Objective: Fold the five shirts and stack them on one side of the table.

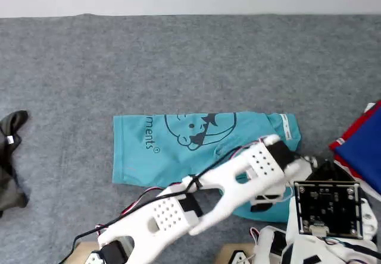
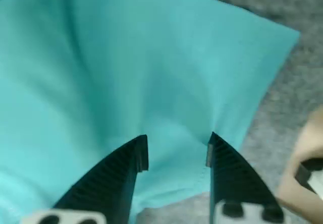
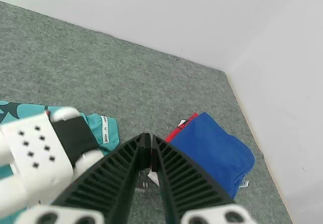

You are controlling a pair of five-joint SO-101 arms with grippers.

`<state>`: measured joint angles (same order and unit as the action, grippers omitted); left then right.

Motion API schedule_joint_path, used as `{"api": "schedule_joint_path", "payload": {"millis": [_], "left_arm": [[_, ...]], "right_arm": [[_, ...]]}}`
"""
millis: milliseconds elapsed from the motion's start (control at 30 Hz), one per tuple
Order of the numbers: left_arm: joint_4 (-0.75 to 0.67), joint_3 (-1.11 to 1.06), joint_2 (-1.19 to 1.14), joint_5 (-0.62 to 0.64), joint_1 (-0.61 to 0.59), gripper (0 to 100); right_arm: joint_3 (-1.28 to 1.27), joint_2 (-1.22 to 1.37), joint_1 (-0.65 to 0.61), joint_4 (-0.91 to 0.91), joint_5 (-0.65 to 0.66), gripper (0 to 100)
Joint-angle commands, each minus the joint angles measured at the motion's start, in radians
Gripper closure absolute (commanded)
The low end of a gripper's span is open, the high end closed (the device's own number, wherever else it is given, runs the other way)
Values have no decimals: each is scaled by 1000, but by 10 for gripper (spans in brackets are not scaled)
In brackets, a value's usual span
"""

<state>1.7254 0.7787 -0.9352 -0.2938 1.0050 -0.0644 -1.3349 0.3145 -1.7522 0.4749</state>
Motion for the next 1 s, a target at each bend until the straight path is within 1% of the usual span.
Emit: {"api": "schedule_joint_path", "payload": {"millis": [0, 233, 433, 500, 633, 767, 967], "left_arm": [[29, -2, 72, 9, 15, 799], [25, -58, 68, 6, 15, 776], [-25, -142, 68, 5, 12, 780], [-31, -143, 68, 5, 11, 805], [-28, -140, 78, 3, 12, 893], [15, -82, 78, -2, 12, 988], [29, 12, 75, -9, -12, 994]], "right_arm": [[0, -2, 12, -39, -6, 988], [-2, -2, 12, -39, -6, 988], [-2, -2, 12, -39, -6, 988], [-2, -2, 12, -39, -6, 988], [-3, -2, 12, -39, -6, 988], [-3, -2, 12, -39, -6, 988], [-26, -2, 12, -39, -6, 988]]}}
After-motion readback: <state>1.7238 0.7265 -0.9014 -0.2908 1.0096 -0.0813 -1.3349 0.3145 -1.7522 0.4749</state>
